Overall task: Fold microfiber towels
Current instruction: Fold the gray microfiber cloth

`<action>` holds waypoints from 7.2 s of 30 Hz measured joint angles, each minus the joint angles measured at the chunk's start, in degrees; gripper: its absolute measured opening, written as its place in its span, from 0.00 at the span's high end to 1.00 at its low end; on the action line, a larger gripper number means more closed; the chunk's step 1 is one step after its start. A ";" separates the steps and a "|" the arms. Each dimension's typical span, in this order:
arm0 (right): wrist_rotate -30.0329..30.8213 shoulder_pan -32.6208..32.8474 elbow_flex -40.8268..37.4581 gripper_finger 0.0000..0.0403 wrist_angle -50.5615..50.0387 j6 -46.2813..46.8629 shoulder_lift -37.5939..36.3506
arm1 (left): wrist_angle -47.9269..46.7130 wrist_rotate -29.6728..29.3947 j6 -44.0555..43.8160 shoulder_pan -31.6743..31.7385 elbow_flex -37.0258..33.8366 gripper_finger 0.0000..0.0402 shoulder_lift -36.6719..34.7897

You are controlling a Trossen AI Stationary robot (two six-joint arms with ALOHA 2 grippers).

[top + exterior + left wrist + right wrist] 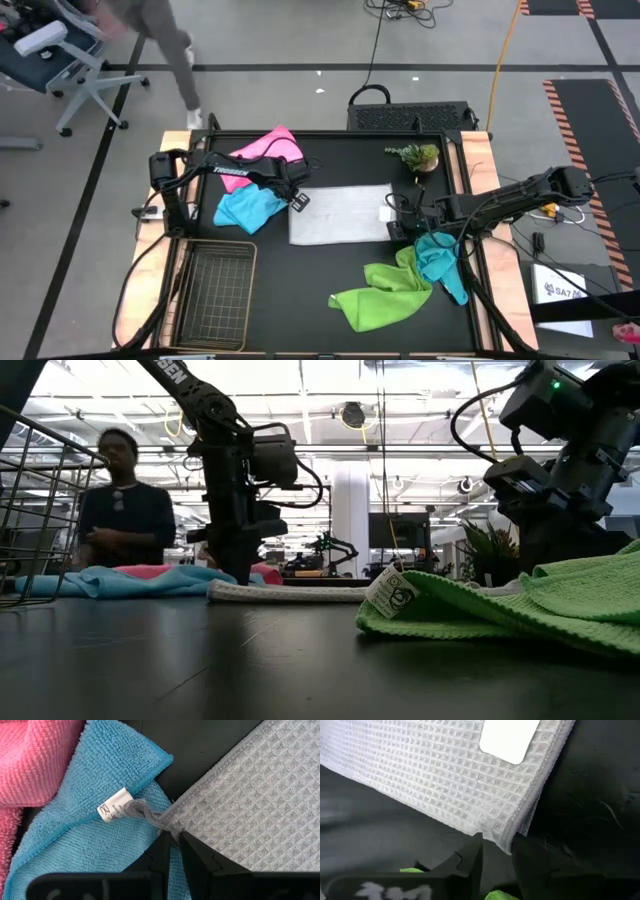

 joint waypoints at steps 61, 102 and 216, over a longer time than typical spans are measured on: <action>-13.37 -12.47 25.63 1.00 -2.00 -27.78 14.71 | 5.49 -0.41 1.11 -1.17 -0.17 0.99 0.33; -28.40 -16.92 50.10 1.00 0.58 -49.62 39.34 | -1.66 -3.19 5.94 -1.10 -0.13 0.96 -9.67; -14.67 -14.56 65.65 0.99 -10.87 -73.75 52.41 | -21.87 -11.54 2.38 0.27 5.55 0.67 -35.71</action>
